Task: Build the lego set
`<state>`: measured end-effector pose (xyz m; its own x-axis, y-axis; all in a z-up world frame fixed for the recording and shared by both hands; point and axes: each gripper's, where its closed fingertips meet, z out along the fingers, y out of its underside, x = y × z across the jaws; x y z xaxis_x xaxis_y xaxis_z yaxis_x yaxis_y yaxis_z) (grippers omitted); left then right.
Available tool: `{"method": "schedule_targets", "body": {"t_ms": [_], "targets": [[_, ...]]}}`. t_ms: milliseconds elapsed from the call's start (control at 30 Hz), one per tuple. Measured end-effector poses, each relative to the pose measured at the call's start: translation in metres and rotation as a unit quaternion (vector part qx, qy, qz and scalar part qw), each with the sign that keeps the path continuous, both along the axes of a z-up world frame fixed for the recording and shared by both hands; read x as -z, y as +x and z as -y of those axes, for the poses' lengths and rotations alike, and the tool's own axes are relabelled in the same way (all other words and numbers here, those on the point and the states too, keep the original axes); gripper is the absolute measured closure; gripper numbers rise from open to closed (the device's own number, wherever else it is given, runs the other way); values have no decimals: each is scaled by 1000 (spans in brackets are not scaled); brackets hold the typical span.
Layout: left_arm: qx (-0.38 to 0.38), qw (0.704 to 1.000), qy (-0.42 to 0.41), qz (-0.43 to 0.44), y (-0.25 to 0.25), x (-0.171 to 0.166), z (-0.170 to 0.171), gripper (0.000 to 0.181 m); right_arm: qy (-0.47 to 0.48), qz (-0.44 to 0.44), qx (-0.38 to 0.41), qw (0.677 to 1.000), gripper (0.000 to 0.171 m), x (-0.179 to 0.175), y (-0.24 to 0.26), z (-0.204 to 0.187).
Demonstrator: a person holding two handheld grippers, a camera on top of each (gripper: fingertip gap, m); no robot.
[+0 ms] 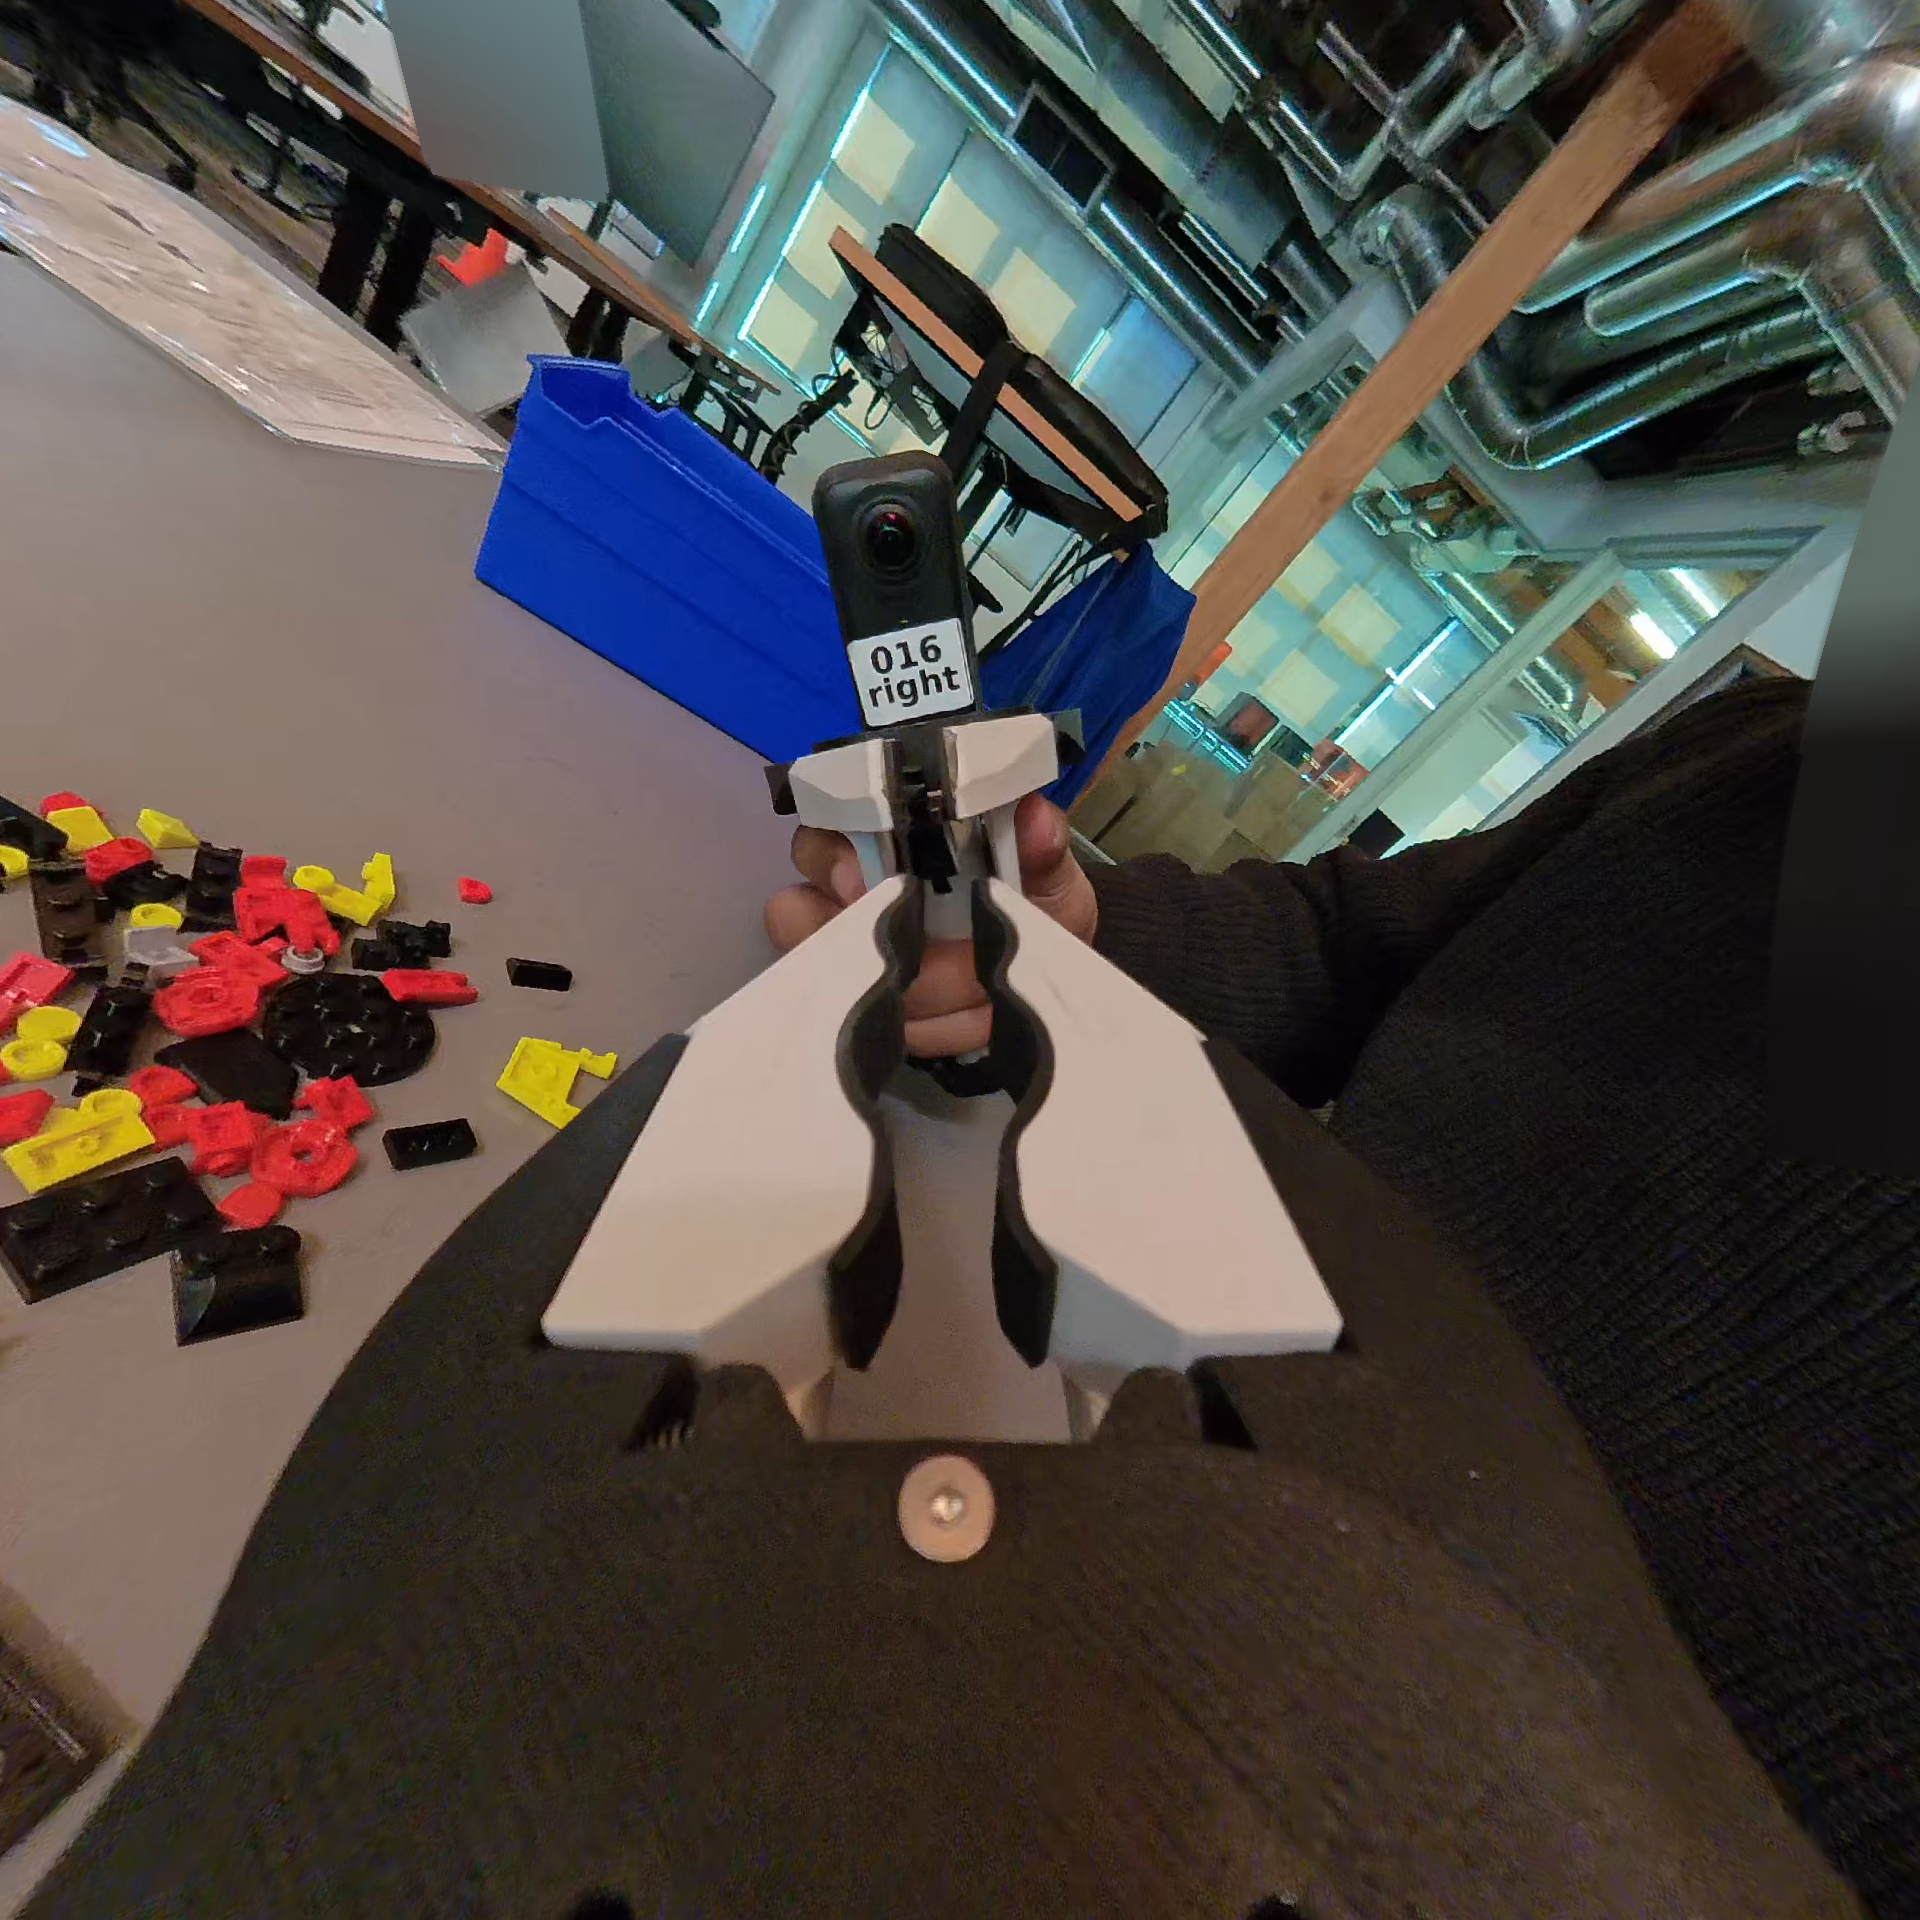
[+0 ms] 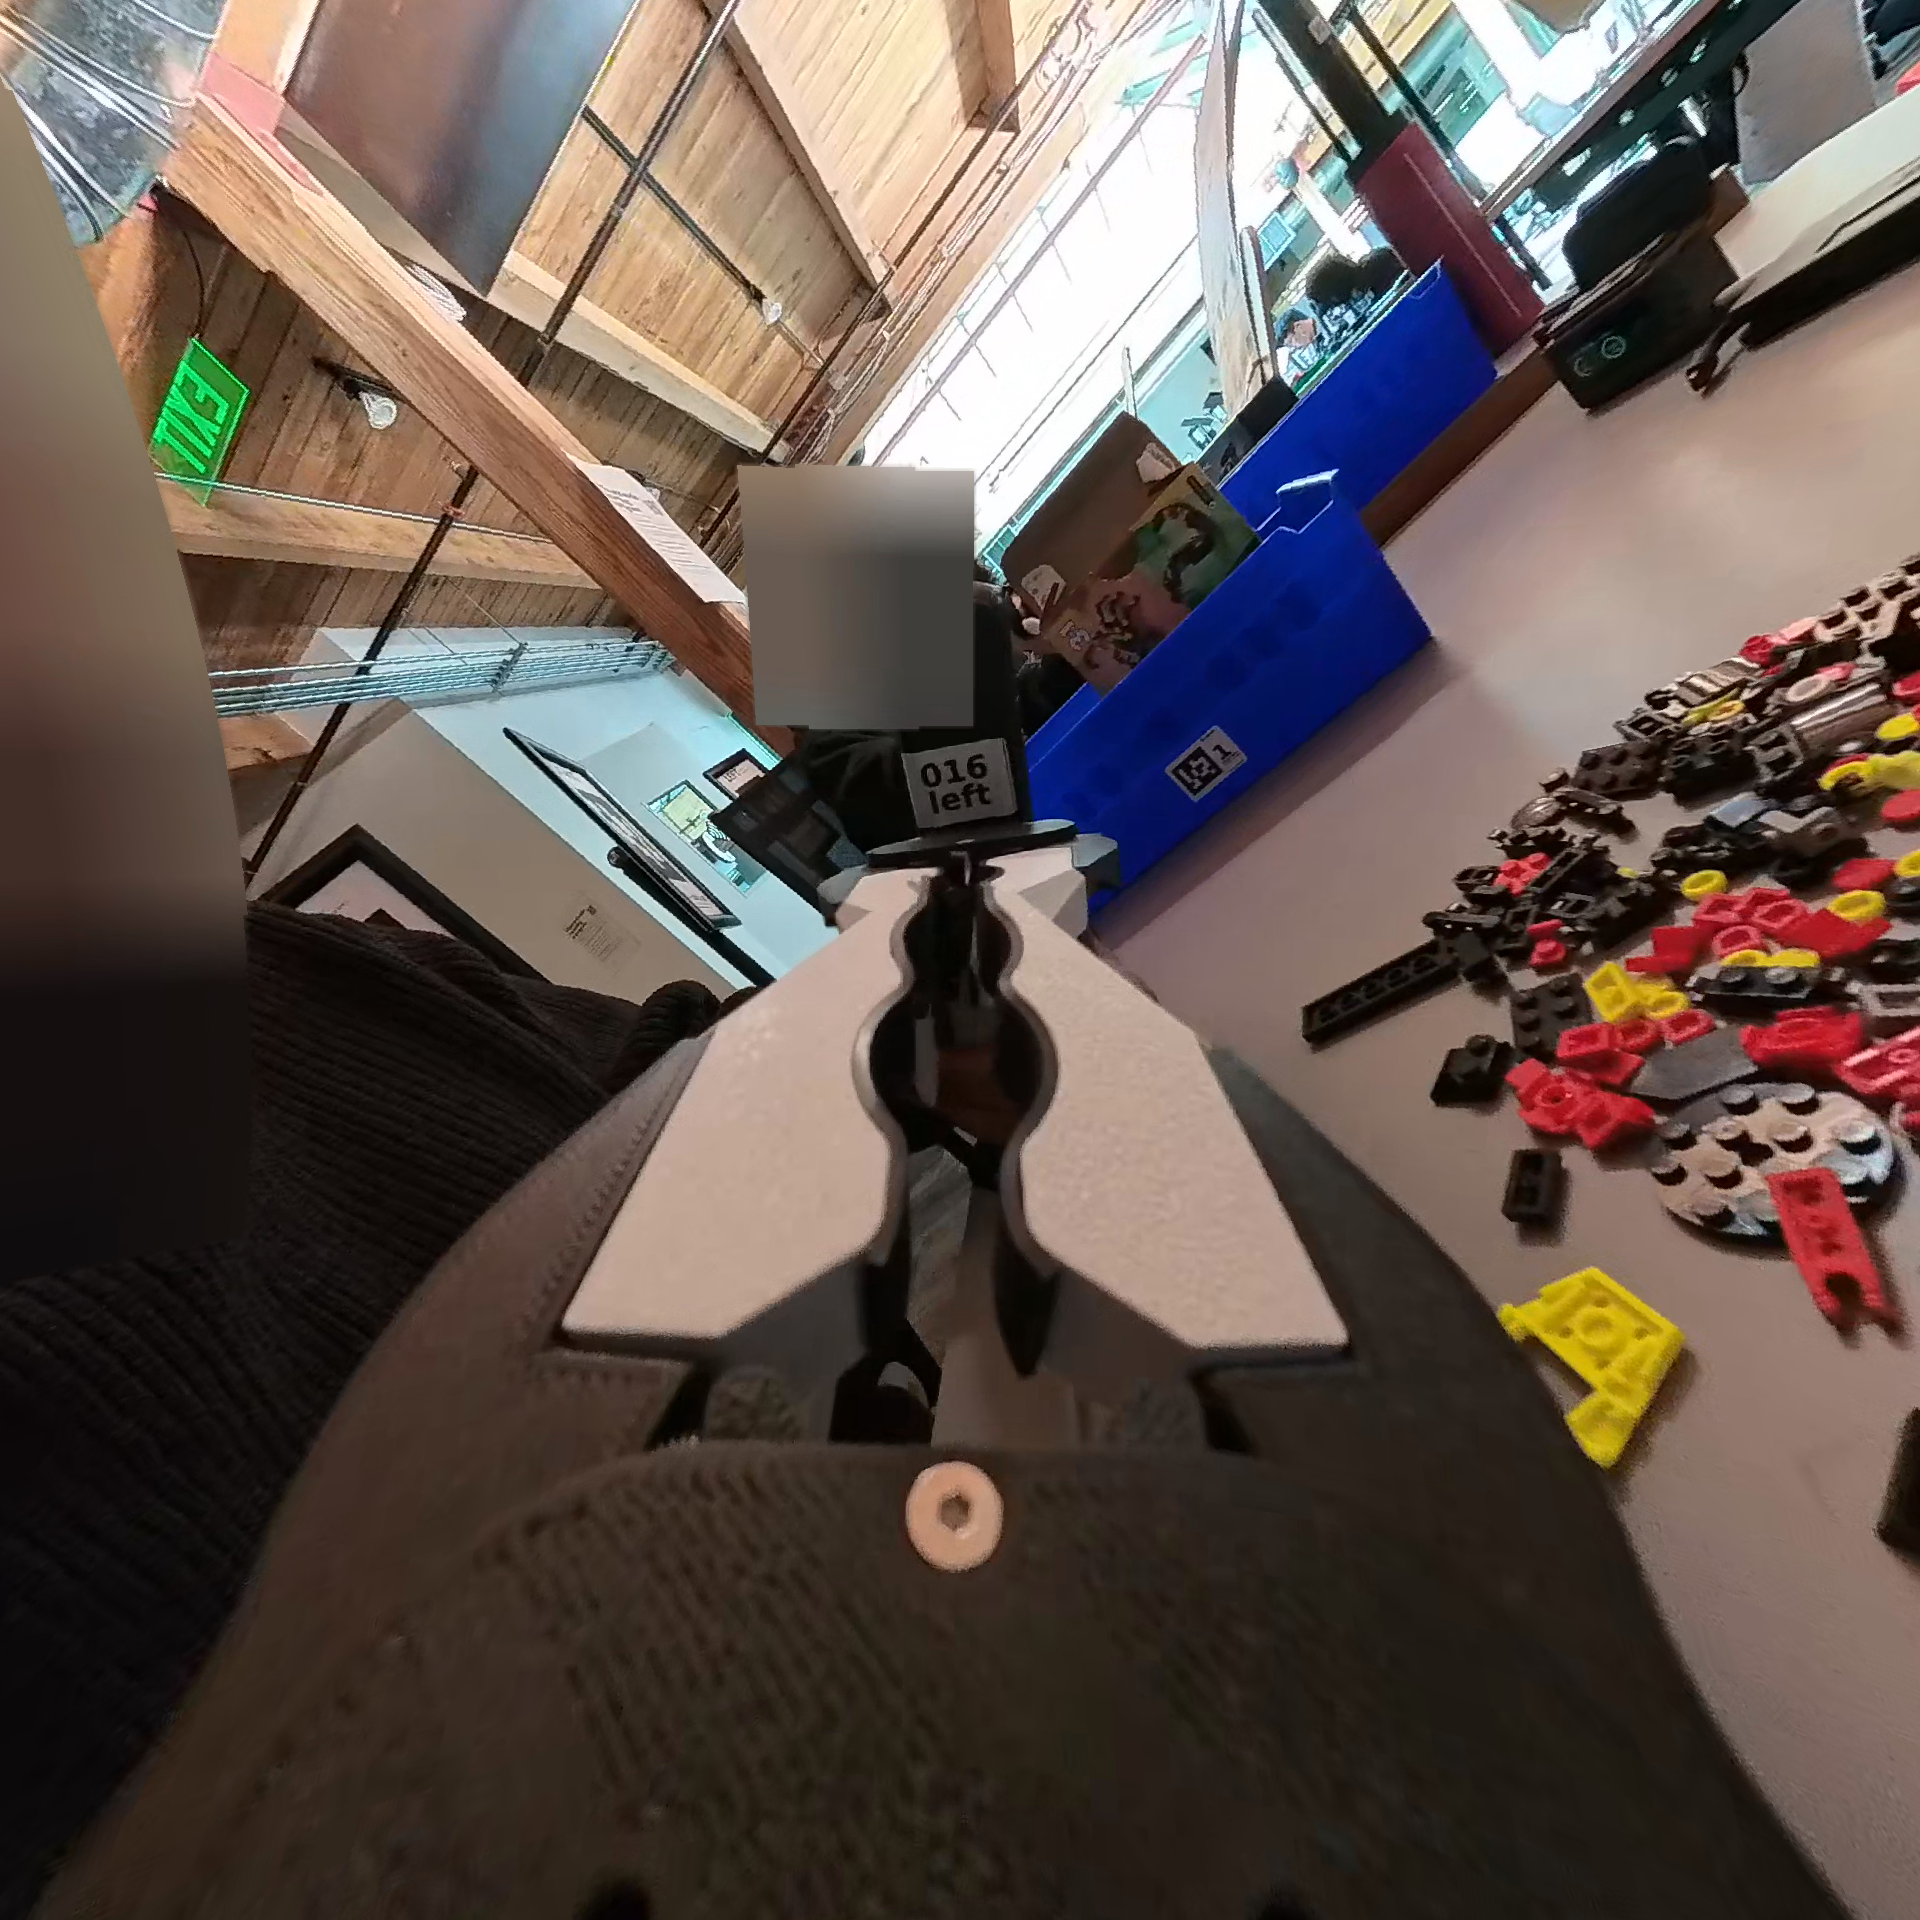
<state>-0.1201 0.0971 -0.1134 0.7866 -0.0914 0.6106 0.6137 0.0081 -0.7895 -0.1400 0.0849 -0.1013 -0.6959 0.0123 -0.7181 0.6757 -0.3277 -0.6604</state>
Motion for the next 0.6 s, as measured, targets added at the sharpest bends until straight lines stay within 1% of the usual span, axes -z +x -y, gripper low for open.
{"method": "schedule_targets", "body": {"t_ms": [133,267,333,600], "targets": [[-11,1000,-6,-2,-4,2,0,170,-1,0,-6,1000,166,-1,2,0],[-21,1000,5,1,-8,-2,3,172,8,-1,-7,1000,166,1,2,1],[-22,1000,8,-1,-9,-4,4,176,13,-2,-5,1000,166,2,2,1],[-24,1000,2,0,-9,-3,3,178,23,-16,1,1000,166,2,2,0]]}}
